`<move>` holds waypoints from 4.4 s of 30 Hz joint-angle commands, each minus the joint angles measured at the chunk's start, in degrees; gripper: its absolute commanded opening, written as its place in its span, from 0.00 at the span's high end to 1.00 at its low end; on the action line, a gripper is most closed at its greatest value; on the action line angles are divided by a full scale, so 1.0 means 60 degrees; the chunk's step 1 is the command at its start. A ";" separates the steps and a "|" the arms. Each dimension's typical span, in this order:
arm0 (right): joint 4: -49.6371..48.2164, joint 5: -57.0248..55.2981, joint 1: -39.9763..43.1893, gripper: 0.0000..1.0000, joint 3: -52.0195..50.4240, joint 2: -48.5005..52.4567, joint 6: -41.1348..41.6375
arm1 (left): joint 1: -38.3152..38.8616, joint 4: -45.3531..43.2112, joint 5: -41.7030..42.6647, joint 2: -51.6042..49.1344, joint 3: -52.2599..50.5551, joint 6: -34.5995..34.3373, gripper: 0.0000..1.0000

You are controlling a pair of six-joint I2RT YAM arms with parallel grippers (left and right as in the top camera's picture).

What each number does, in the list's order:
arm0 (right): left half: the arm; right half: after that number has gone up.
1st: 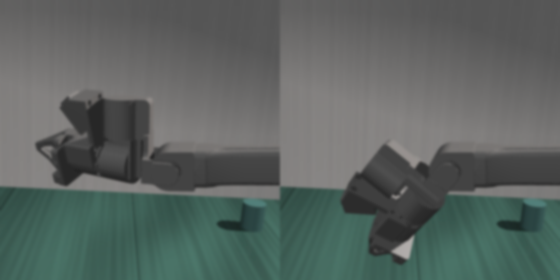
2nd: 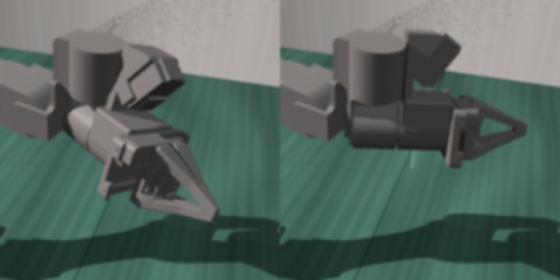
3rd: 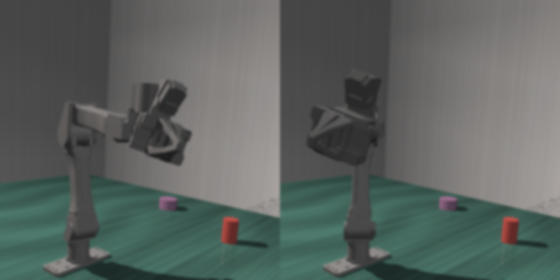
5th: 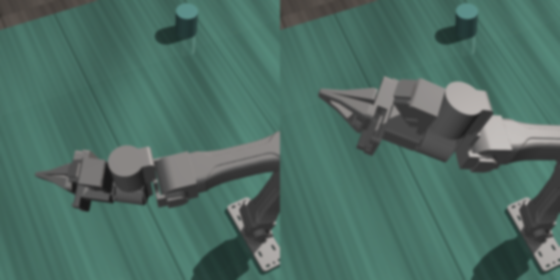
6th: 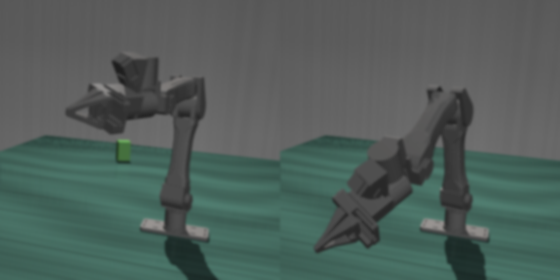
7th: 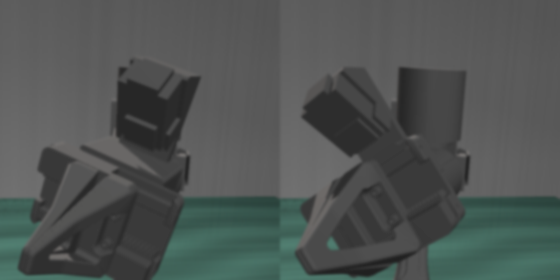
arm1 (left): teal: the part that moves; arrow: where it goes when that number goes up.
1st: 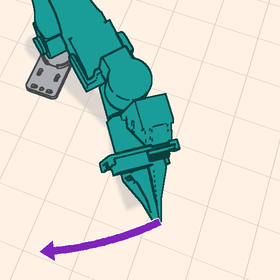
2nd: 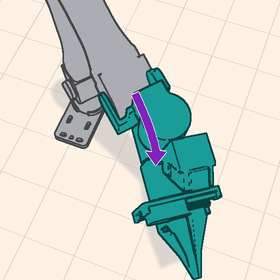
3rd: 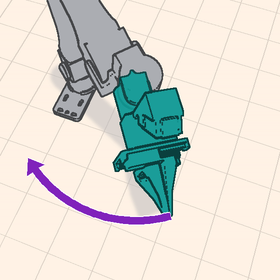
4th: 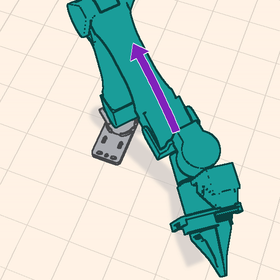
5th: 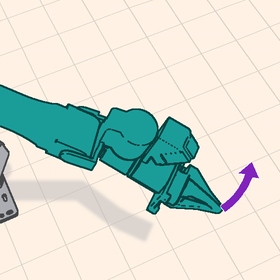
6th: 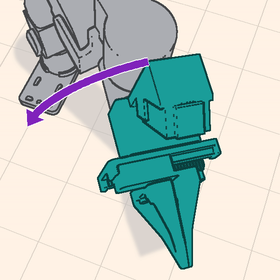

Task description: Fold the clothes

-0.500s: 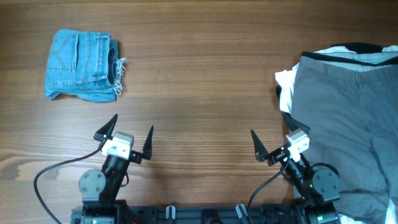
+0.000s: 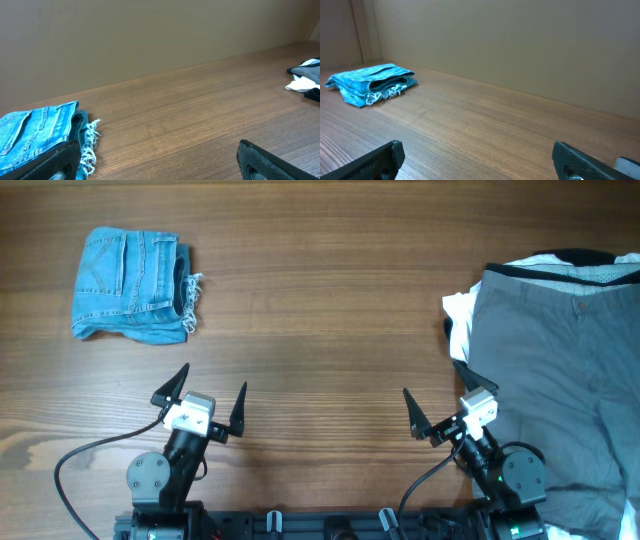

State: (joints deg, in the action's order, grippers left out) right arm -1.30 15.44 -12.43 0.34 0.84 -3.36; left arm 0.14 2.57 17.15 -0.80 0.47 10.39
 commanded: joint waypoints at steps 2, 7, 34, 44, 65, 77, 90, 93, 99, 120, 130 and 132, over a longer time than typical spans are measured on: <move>-0.0015 0.0127 0.0047 0.00 -0.0007 -0.0051 -0.0131 | -0.0051 0.0044 -0.0051 0.0062 -0.0022 -0.0051 0.00; -0.0015 0.0124 0.0047 0.00 -0.0007 -0.0051 -0.0127 | -0.0051 0.0044 -0.0051 0.0062 -0.0022 -0.0051 0.00; -0.0015 0.0124 0.0047 0.00 -0.0007 -0.0051 -0.0127 | -0.0051 0.0044 -0.0051 0.0062 -0.0022 -0.0051 0.00; -0.0015 0.0127 0.0047 0.00 -0.0007 -0.0051 -0.0131 | -0.0051 0.0044 -0.0047 0.0062 -0.0022 -0.0051 0.00; -0.0015 0.0127 0.0047 0.00 -0.0007 -0.0051 -0.0127 | -0.0051 0.0044 -0.0051 0.0062 -0.0022 -0.0051 0.00; -0.0015 0.0127 0.0047 0.00 -0.0007 -0.0051 -0.0131 | -0.0051 0.0044 -0.0051 0.0062 -0.0022 -0.0051 0.00; -0.0015 0.0124 0.0047 0.00 -0.0007 -0.0051 -0.0131 | -0.0051 0.0044 -0.0051 0.0062 -0.0022 -0.0051 0.00; -0.0015 0.0124 0.0047 0.00 -0.0007 -0.0051 -0.0127 | -0.0051 0.0044 -0.0051 0.0062 -0.0022 -0.0051 0.00; -0.0062 0.0018 0.0047 0.00 -0.0007 -0.0051 -0.0193 | -0.0051 -0.0062 -0.0051 0.0062 -0.0022 -0.0047 0.00; 0.4838 0.0707 0.0047 0.00 0.5934 0.5351 0.1781 | -0.0044 -0.1468 0.1749 -0.0153 0.1417 -0.4878 0.00; 0.8185 0.0022 0.0419 0.01 1.1978 1.2054 0.2368 | -0.0047 -0.2175 0.3045 -0.3311 0.5089 -0.5384 0.00; 0.8178 -0.0747 0.0991 0.01 1.2269 1.2757 0.3093 | -0.0051 -0.1596 0.3034 -0.3894 0.5497 -0.5384 0.00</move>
State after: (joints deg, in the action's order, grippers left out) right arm 47.35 18.81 -10.52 71.26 72.64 8.51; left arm 0.10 -9.87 32.16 -20.27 30.09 -20.78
